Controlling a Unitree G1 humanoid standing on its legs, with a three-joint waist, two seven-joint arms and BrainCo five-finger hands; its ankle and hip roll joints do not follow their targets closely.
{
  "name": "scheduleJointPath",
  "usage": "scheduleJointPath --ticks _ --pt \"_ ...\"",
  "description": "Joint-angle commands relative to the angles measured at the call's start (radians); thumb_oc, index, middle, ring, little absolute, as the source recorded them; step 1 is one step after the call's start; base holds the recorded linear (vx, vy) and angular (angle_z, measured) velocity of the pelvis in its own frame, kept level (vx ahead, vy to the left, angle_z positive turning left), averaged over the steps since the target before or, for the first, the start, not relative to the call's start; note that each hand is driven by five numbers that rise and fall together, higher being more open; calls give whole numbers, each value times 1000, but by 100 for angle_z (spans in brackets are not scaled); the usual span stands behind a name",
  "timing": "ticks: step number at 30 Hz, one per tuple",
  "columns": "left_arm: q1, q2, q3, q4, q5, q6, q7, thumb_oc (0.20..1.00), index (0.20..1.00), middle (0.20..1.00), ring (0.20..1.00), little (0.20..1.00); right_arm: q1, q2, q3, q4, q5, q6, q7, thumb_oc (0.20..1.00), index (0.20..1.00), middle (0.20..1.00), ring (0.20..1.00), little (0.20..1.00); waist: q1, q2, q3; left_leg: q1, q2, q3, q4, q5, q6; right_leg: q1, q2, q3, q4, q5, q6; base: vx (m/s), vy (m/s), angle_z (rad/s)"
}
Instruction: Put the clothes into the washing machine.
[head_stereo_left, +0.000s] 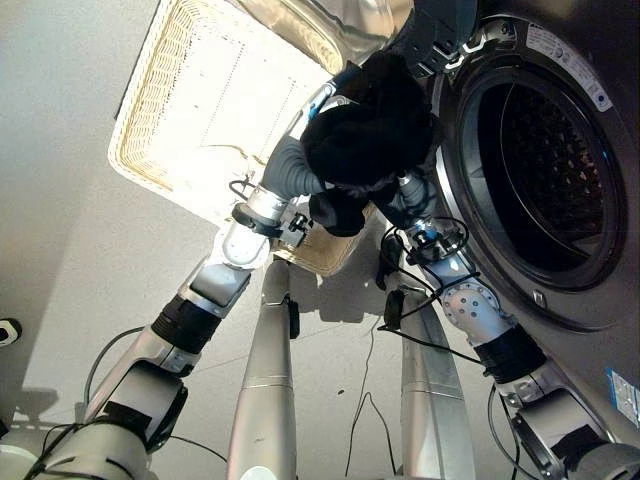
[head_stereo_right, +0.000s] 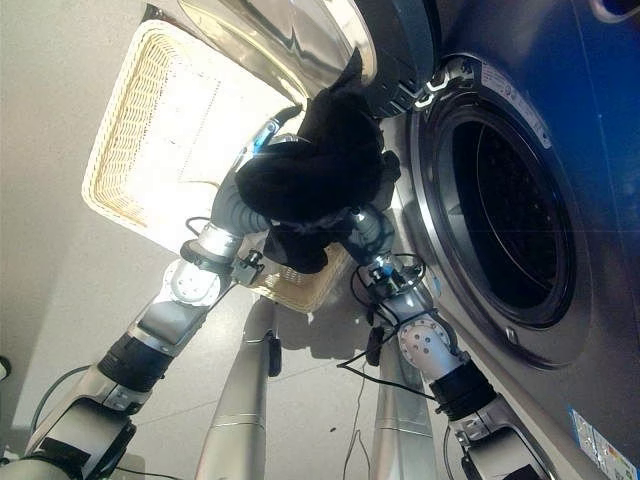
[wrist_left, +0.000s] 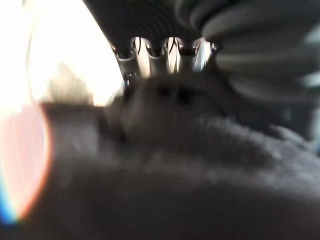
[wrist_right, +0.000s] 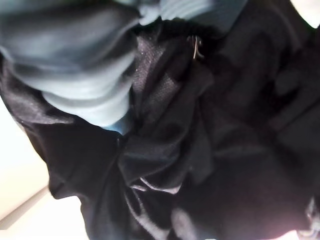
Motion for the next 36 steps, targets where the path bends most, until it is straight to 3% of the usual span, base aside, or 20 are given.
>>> scheduleJointPath --ticks 1,7,10,17,26,33,36 --pt "-27 -4 73 13 217 59 315 1000 1000 1000 1000 1000 -41 55 10 -173 16 -51 69 200 200 200 200 200 -21 26 -14 -13 -109 24 118 -112 69 91 46 -100 -322 238 73 -3 -46 2" --pt "-28 -12 80 17 409 200 477 1000 1000 1000 1000 1000 -54 63 11 -182 30 -72 44 200 200 200 200 200 -14 26 -14 -16 -106 24 120 -112 65 88 40 -110 -312 234 76 0 -6 0" --pt "-39 -8 73 25 432 248 494 1000 1000 1000 1000 1000 -56 68 17 -185 31 -86 38 200 200 200 200 200 -14 25 -14 -18 -105 26 120 -112 62 86 41 -111 -310 234 77 0 0 0" --pt "-61 13 54 80 394 319 430 1000 1000 1000 1000 1000 -64 62 -10 -179 42 -153 43 200 200 200 200 200 -17 24 -14 -18 -103 30 119 -112 58 84 42 -110 -309 235 80 0 0 0" --pt "-56 18 65 166 231 253 391 1000 1000 1000 1000 1000 -65 42 -66 -153 41 -201 65 200 200 200 200 200 -24 24 -14 -19 -97 35 118 -110 55 81 43 -105 -303 234 83 0 0 0" --pt "-53 32 63 204 199 251 318 1000 1000 1000 1000 1000 -60 19 -122 -143 47 -241 64 200 200 200 200 200 -31 24 -14 -13 -94 39 114 -110 54 84 46 -102 -304 237 86 0 0 0" --pt "-63 35 53 227 144 210 204 1000 1000 1000 1000 1000 -63 18 -131 -136 40 -261 36 200 200 200 200 200 -34 24 -14 -15 -90 43 115 -111 53 81 45 -101 -300 235 87 -3 10 0"
